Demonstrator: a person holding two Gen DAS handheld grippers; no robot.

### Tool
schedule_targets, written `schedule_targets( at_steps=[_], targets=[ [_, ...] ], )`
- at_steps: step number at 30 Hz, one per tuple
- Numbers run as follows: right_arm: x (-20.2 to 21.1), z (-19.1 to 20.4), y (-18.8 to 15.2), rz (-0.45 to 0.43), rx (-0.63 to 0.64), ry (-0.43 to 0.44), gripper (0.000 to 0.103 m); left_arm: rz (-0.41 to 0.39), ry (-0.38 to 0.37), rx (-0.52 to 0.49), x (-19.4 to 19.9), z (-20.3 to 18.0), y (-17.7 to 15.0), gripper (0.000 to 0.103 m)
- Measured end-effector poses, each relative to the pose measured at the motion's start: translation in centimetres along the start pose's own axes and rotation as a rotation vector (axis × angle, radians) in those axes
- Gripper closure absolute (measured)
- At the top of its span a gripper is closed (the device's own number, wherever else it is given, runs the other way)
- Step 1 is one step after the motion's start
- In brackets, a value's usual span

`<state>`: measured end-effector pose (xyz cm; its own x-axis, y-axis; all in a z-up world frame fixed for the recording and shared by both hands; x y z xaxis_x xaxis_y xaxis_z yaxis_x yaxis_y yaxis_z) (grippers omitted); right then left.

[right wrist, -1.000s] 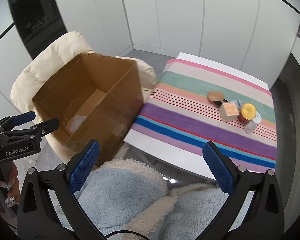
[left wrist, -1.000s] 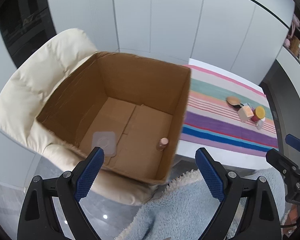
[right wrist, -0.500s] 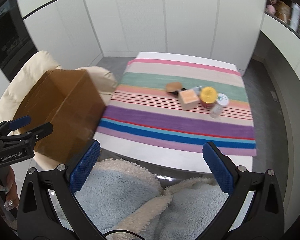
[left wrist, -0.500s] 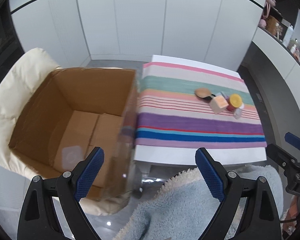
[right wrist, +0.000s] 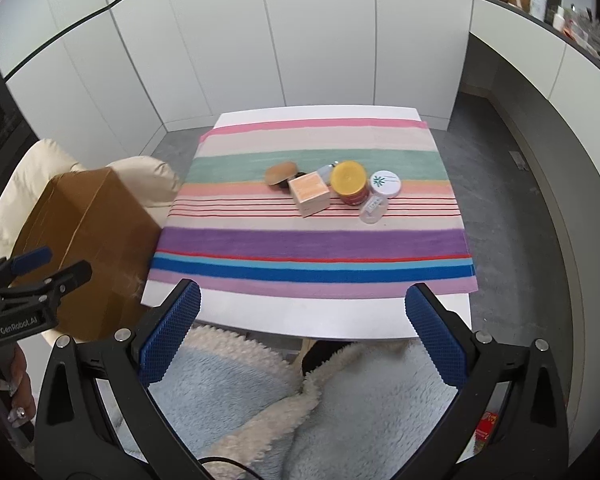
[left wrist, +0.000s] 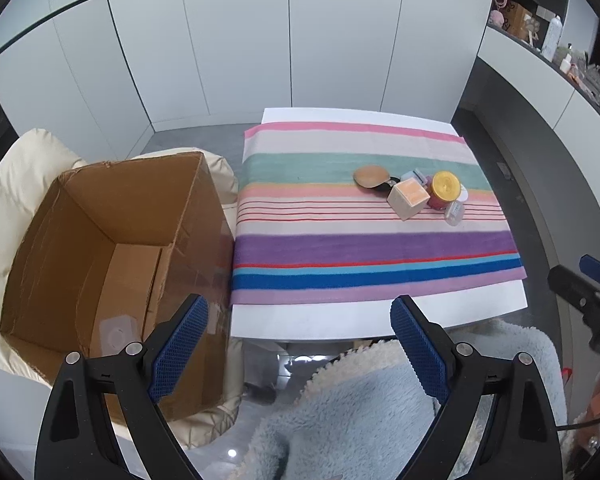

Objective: Organize objects
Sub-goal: 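Withdraw both tools from the box back toward the striped cloth, then grasp the yellow-lidded jar with the right tool while the left tool grasps the peach cube box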

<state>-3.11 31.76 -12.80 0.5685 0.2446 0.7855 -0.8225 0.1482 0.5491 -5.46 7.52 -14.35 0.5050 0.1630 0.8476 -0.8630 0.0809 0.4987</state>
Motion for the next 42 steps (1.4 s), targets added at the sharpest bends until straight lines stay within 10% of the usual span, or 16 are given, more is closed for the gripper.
schedule_targets(
  at_steps=[33, 42],
  targets=[
    [-14.6, -14.8, 4.0, 0.107, -0.105, -0.021, 0.0, 0.022, -0.027, 0.072, -16.7, -7.3, 9.1, 0.009],
    [-20.0, -14.9, 5.7, 0.088, -0.035, -0.018, 0.0, 0.078, -0.083, -0.068, -20.3, -13.3, 8.8, 0.009]
  ],
)
Point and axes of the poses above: each gripper's, at about its wrist camera, not at the fingertips, and x roughly against the way its jaws point, z to its left, y to its top, the point moved 2 cm from there along -x, roughly the way its jaws point, and after that the axes turned 12 degrees about y, right-handed, at the moved point
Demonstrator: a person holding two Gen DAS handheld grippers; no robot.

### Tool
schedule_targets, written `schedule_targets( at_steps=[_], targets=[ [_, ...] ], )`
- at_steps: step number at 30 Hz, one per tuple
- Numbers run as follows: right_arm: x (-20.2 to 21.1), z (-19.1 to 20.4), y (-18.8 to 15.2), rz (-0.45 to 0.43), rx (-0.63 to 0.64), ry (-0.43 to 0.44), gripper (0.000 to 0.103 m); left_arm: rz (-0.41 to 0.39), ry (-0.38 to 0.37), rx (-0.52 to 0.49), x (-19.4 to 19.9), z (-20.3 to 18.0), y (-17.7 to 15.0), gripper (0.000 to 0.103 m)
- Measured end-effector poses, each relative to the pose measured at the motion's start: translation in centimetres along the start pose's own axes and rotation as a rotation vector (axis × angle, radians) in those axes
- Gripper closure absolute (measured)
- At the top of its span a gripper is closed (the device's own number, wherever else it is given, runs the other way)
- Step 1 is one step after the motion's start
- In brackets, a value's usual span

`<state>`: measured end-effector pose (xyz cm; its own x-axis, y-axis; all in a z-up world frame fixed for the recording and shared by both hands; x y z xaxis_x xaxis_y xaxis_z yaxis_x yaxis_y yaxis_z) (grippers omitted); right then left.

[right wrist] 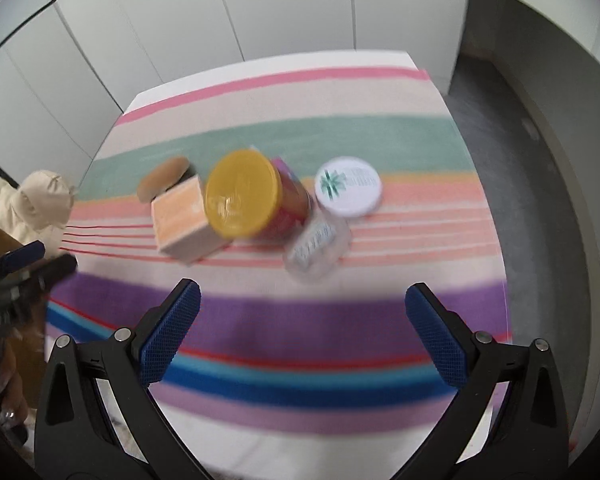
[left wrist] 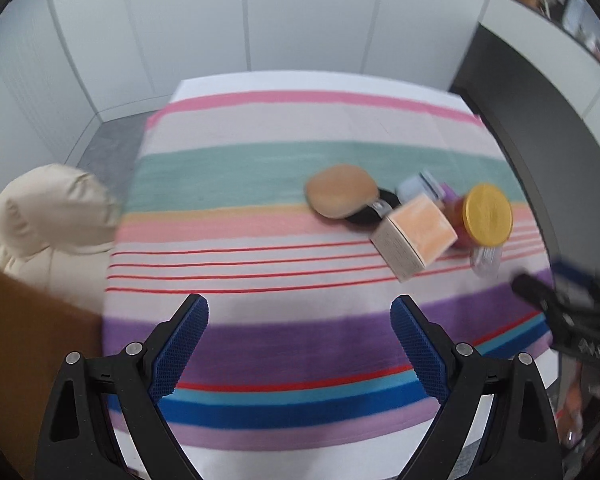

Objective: Organize objects
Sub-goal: 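Grasp the yellow-lidded jar with the right tool while the left tool grasps the peach cube box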

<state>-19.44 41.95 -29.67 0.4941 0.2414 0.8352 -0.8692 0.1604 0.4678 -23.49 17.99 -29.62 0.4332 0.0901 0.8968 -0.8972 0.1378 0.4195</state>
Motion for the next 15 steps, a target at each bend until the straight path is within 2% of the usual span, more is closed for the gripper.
schedule_targets(
  at_steps=[4, 7, 8, 9, 11, 14, 15],
  targets=[
    [-3.1, 1.2, 1.8, -0.002, 0.155, -0.077, 0.001, 0.035, -0.044, -0.013, -1.4, -1.1, 0.0, 0.009],
    [-4.9, 2.3, 2.8, 0.001, 0.229, -0.087, 0.012, 0.046, -0.053, 0.0, -1.9, -1.2, 0.2, 0.009],
    [-5.2, 2.6, 3.0, -0.003, 0.249, -0.094, 0.022, 0.049, -0.052, 0.008, -2.0, -1.1, 0.2, 0.009],
    [-5.5, 3.0, 3.1, -0.007, 0.268, -0.091, 0.041, 0.054, -0.057, 0.018, -2.0, -1.0, 0.3, 0.009],
    [-6.0, 3.4, 3.1, -0.004, 0.279, -0.084, 0.055, 0.065, -0.073, 0.04, -2.0, -1.0, 0.6, 0.009],
    [-5.6, 2.9, 3.0, -0.01, 0.235, -0.042, 0.093, 0.076, -0.097, 0.064, -2.0, -1.5, 1.2, 0.009],
    [-5.2, 2.4, 2.9, -0.015, 0.2, -0.018, 0.093, 0.076, -0.103, 0.066, -2.0, -1.8, 1.3, 0.009]
  ],
)
Point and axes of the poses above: each gripper's, at about its wrist camera, not at the fingertips, and x roughly against the way its jaws point, z to its left, y to its top, the point moved 2 cm from there along -x, roughly the way its jaws point, and after that the axes turned 12 degrees about y, right-handed, at the moved point
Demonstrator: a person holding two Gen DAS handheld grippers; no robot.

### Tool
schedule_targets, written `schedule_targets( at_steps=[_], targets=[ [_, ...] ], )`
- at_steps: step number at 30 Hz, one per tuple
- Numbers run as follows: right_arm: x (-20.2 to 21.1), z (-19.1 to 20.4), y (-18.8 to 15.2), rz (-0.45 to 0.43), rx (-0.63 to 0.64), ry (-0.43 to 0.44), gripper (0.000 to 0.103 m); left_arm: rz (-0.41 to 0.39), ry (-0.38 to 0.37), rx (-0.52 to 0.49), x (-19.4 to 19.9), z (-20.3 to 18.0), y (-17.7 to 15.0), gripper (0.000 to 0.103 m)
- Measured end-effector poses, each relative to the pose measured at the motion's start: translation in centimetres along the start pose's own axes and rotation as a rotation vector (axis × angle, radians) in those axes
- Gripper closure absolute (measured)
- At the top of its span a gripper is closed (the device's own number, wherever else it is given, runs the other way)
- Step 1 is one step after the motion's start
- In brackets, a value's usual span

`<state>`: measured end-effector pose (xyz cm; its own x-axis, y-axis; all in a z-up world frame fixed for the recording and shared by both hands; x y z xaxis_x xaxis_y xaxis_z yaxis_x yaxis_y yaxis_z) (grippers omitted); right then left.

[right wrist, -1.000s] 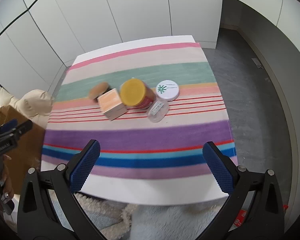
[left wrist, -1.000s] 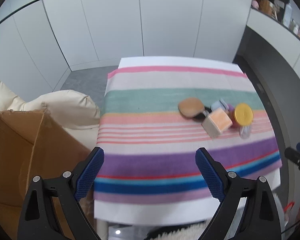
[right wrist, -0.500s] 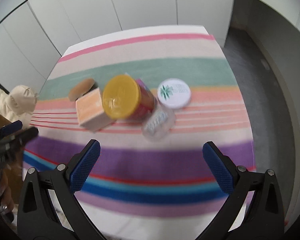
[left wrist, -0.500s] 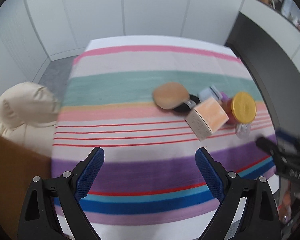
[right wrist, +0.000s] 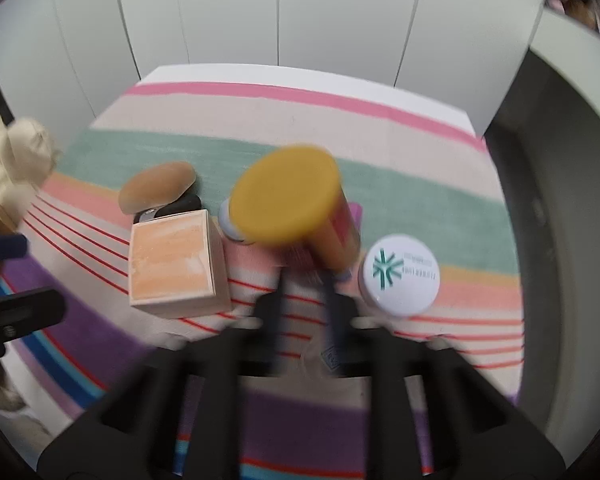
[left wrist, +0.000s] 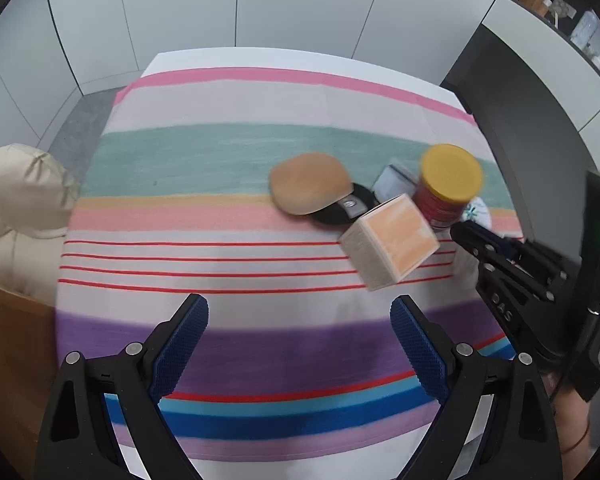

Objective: Organize objects
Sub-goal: 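Grasp the yellow-lidded jar with the right tool while the left tool grasps the peach cube box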

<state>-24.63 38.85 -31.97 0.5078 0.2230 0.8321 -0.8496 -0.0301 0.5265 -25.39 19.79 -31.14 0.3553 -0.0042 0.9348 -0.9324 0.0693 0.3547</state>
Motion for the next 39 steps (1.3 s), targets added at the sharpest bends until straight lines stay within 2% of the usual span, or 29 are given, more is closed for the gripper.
schedule_targets(
  at_steps=[2, 4, 5, 6, 8, 10, 13, 16, 17, 18, 19, 23, 25, 30, 33, 35, 36, 39],
  targets=[
    [0.8, -0.9, -0.3, -0.013, -0.047, 0.031, 0.093, 0.011, -0.019, -0.009, -0.3, -1.1, 0.1, 0.009],
    [1.1, -1.7, -0.7, -0.008, -0.069, 0.041, 0.082, 0.024, -0.021, -0.028, -0.8, -2.2, -0.1, 0.009],
    [1.4, -2.0, -0.8, -0.013, -0.074, 0.049, 0.059, 0.027, -0.018, -0.033, -0.8, -2.7, -0.2, 0.009],
    [1.7, -2.2, -0.9, -0.025, -0.076, 0.051, 0.028, 0.03, -0.021, -0.038, -1.0, -3.3, -0.3, 0.009],
    [2.7, -2.3, -0.9, -0.085, -0.067, 0.036, 0.01, 0.033, -0.03, -0.044, -1.0, -3.9, -0.6, 0.009],
    [3.3, -2.0, -0.2, -0.123, -0.039, 0.032, 0.009, 0.039, -0.033, -0.054, -1.1, -4.6, -0.8, 0.009],
    [2.0, -0.9, 1.7, -0.107, 0.041, 0.015, 0.009, 0.05, -0.034, -0.063, -1.2, -5.1, -1.3, 0.009],
    [-0.6, 0.2, 3.2, -0.074, 0.163, -0.043, 0.009, 0.057, -0.035, -0.064, -1.2, -5.1, -1.5, 0.009],
    [-1.4, 0.4, 3.8, -0.061, 0.182, -0.045, 0.012, 0.057, -0.037, -0.064, -1.2, -5.2, -1.4, 0.009],
    [-1.9, 0.5, 4.2, -0.053, 0.189, -0.022, 0.03, 0.055, -0.036, -0.064, -1.2, -5.2, -1.4, 0.009],
    [-2.4, 0.7, 4.6, -0.044, 0.188, 0.016, 0.037, 0.055, -0.034, -0.063, -1.3, -5.3, -1.3, 0.009],
    [-2.2, -0.2, 5.1, -0.061, 0.107, 0.058, 0.04, 0.063, -0.043, -0.045, -1.7, -5.3, -0.7, 0.009],
    [-1.0, -1.2, 4.8, -0.08, 0.061, 0.04, 0.043, 0.064, -0.046, -0.035, -2.0, -5.6, -0.4, 0.009],
    [3.0, -4.8, 3.0, -0.137, -0.105, 0.039, 0.044, 0.078, -0.046, -0.007, -3.3, -7.3, 0.3, 0.009],
    [4.2, -5.6, 1.8, -0.146, -0.151, 0.036, 0.044, 0.043, -0.011, 0.039, -3.5, -8.1, 1.1, 0.01],
    [5.0, -5.8, 1.0, -0.145, -0.159, 0.033, 0.044, 0.03, 0.04, 0.045, -3.8, -8.6, 1.6, 0.019],
    [5.3, -5.8, 0.8, -0.144, -0.16, 0.037, 0.044, 0.033, 0.071, 0.043, -4.0, -8.8, 1.8, 0.037],
    [5.5, -5.8, 0.2, -0.132, -0.168, 0.051, 0.044, 0.019, 0.112, 0.041, -4.2, -9.0, 2.1, 0.041]
  ],
)
Point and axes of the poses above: each gripper's, at about its wrist camera, not at the fingertips, and x roughly against the way its jaws point, z to its left, y to its top, the point moved 2 cm from there along -x, roughly the way its jaws point, and after that the axes turned 12 degrees about y, right-handed, at the moved point
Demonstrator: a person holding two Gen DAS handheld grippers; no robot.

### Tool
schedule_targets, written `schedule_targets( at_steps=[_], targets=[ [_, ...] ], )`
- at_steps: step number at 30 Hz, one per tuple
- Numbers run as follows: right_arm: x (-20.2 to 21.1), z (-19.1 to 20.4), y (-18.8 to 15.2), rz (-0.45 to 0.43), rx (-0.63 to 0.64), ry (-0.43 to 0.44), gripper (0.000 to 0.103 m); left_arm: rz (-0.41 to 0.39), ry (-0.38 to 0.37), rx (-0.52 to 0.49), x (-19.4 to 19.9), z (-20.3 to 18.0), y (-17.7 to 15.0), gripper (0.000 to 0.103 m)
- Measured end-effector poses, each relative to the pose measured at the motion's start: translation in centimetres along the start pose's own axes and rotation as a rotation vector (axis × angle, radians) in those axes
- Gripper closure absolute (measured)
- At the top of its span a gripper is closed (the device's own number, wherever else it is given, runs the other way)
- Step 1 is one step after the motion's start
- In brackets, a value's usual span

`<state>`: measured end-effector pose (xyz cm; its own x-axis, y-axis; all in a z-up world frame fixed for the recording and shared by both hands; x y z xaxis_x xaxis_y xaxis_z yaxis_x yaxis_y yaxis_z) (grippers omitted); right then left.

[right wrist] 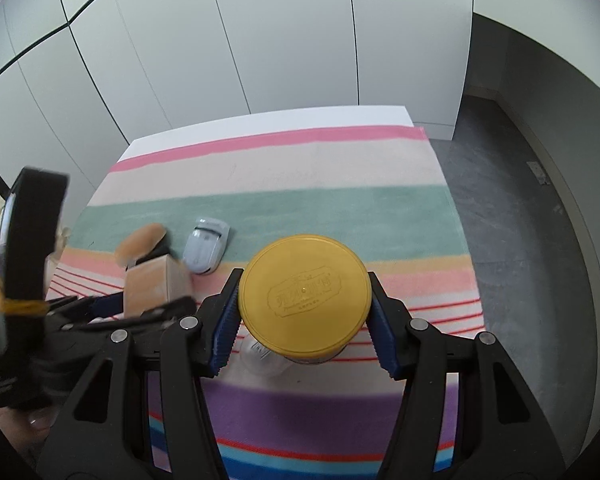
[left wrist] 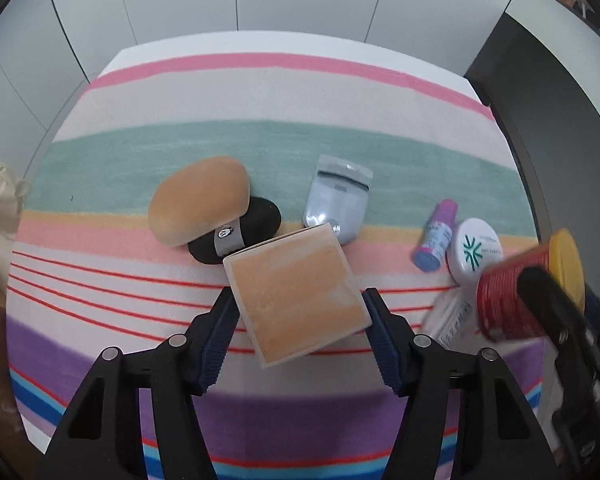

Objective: Organize objects
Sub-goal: 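Grasp the yellow-lidded jar with the right tool while the left tool grasps the peach cube box, then lift the yellow-lidded jar and peach box and carry them toward the box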

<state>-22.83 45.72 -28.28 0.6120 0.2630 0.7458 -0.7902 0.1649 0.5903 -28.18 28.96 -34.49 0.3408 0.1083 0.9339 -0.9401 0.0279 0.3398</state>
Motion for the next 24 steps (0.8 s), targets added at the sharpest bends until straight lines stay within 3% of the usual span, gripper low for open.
schedule_targets(
  at_steps=[4, 12, 24],
  targets=[
    [0.1, 0.2, -0.3, 0.018, 0.006, -0.003, 0.044, -0.056, 0.048, -0.041, 1.1, 0.2, -0.3, 0.048],
    [1.3, 2.0, 0.5, 0.016, 0.031, -0.009, 0.044, -0.08, 0.052, -0.03, 3.9, 3.0, 0.7, 0.05],
    [8.8, 8.8, 6.0, -0.035, 0.13, -0.034, 0.044, -0.142, 0.042, -0.003, 12.2, 7.7, 3.6, 0.05]
  ],
)
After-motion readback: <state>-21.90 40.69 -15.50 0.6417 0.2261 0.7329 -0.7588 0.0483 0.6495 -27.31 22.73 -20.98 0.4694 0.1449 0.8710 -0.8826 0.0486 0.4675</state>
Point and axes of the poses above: each gripper's, at about its wrist camera, not at the fingertips, and x roughly against the way its jaws point, z to its left, y to its top, the point moved 2 cm from there along -x, roughly the way its jaws point, and after that the axes turned 12 degrees about y, right-handed, at the moved point
